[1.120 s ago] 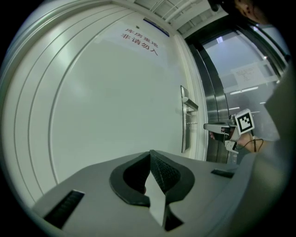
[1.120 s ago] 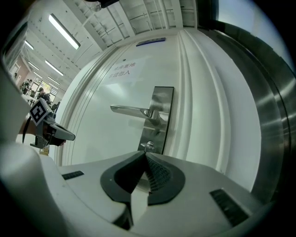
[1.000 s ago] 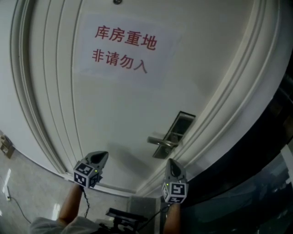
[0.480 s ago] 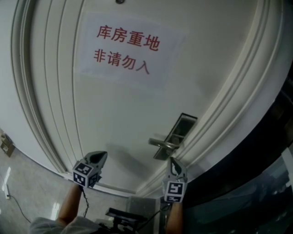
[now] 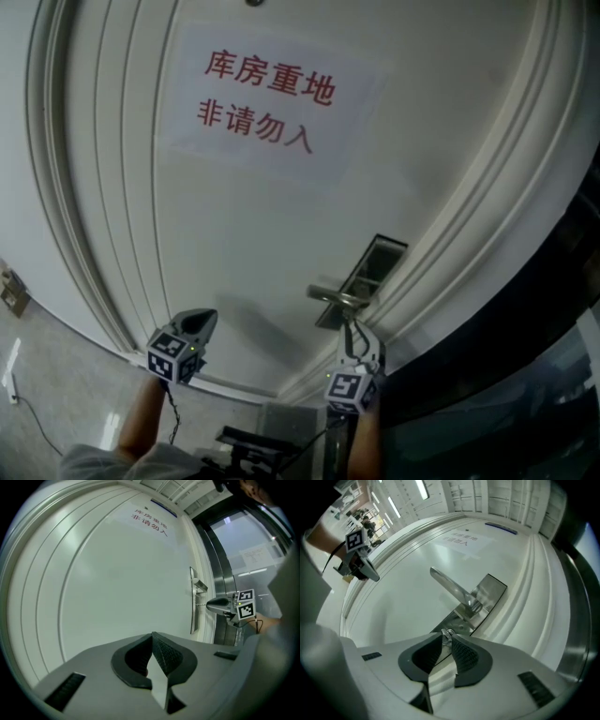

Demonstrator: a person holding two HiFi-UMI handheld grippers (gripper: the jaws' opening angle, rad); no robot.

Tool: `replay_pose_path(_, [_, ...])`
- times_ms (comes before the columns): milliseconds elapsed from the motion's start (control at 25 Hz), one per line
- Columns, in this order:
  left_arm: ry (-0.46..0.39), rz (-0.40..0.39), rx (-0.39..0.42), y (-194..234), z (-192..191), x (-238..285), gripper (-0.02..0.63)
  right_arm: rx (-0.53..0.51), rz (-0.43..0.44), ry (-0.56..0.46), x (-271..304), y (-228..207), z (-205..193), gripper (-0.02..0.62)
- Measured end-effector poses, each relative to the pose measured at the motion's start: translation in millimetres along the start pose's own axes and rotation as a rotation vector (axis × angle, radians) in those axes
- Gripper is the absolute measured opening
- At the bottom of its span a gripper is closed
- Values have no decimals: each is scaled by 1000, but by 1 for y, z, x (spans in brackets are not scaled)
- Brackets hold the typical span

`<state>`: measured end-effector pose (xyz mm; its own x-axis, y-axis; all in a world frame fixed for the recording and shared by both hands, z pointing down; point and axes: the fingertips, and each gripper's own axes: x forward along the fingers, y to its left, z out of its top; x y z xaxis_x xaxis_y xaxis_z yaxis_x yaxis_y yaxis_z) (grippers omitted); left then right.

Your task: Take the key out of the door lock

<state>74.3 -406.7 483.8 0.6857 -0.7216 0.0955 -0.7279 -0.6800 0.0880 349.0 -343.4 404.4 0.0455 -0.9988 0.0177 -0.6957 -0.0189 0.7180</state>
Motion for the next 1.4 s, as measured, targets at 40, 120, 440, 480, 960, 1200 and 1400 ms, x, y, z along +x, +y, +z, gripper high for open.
replay_pose_path(40, [1, 1, 0, 1, -1, 0, 5, -45, -10, 9, 1, -1, 3, 75])
replay_pose_path(120, [2, 2, 0, 2, -3, 0, 5, -135, -23, 25, 3, -1, 7, 77])
replay_pose_path(440, [-1, 10, -8, 6, -2, -5, 5, -304, -15, 59, 13, 7, 4, 107])
replay_pose_path(480, [-3, 13, -10, 7, -2, -5, 5, -321, -17, 63, 14, 7, 3, 107])
replay_pose_path(960, [-4, 30, -26, 12, -5, -11, 5, -517, -46, 94, 23, 10, -1, 107])
replay_pose_path(1200, [-11, 41, -32, 11, -3, -13, 5, -622, -59, 107, 26, 9, -3, 106])
replay_pose_path(1400, [-9, 43, -32, 11, -5, -14, 5, -705, -107, 105, 26, 7, -1, 45])
